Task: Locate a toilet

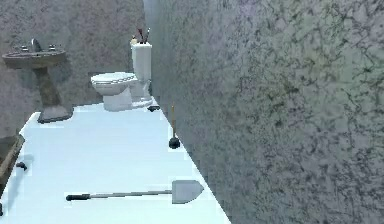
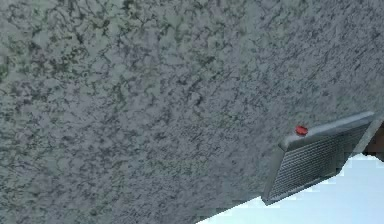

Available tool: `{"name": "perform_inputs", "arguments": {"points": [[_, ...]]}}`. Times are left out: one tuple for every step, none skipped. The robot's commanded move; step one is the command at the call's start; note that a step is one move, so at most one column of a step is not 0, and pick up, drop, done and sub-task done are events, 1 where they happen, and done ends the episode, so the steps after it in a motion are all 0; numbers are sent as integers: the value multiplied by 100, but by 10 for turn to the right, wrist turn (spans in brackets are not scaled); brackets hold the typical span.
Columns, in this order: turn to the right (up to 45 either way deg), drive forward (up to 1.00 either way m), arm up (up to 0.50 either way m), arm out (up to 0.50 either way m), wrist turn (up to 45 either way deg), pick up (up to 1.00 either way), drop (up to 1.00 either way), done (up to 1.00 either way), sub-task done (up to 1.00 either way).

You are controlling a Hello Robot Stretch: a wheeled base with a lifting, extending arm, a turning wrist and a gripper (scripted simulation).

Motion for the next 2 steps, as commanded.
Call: {"name": "perform_inputs", "arguments": {"points": [[-300,0,0,0,0,0,0,0,0],[0,100,0,0,0,0,0,0,0]]}}
